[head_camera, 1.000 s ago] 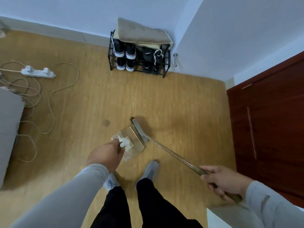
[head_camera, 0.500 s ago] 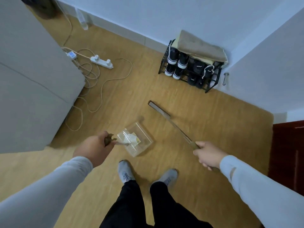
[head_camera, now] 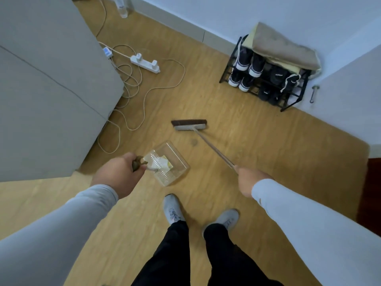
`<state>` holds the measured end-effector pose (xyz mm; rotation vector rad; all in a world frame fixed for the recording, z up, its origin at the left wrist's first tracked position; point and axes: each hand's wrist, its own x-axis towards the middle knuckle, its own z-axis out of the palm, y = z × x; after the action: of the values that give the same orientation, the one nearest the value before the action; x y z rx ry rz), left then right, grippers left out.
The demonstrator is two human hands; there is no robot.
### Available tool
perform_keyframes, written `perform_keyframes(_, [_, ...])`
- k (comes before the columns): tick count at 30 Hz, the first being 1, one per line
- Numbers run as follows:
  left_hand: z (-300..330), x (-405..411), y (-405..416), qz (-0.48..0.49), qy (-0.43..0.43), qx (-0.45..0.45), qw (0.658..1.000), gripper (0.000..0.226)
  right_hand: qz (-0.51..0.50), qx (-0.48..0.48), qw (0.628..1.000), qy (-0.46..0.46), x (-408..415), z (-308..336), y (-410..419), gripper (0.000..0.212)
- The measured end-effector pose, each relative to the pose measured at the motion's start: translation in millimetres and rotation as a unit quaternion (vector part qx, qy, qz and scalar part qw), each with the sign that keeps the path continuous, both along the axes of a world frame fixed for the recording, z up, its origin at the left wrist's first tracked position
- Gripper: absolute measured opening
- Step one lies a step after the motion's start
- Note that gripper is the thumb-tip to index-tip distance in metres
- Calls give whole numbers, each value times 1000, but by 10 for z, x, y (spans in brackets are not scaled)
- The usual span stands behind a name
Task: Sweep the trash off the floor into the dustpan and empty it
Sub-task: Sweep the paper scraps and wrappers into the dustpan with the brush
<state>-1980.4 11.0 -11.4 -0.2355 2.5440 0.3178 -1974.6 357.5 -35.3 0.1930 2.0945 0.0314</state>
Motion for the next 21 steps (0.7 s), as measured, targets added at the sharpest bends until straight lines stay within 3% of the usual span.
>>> perform_keyframes(7, [-18,7,-102,1,-2,27,1000,28,52,50,996,-52,388,259,368,79])
perform_keyframes(12, [-44,6,-20,-8,0,25,1000,26,24,47,997,-47,478,412,689,71])
perform_keyframes(15, [-78,-26,51,-7,2,25,1000,28,-45,7,998,-38,415,609,875,57])
perform_keyframes(19, [-142,-115,133,-27,1,23,999,26,-196,-66,978,-18,344,973,902,53])
perform_keyframes(21, [-179,-164,185,-35,0,21,999,26,-215,-70,974,-2,311,980,830,53])
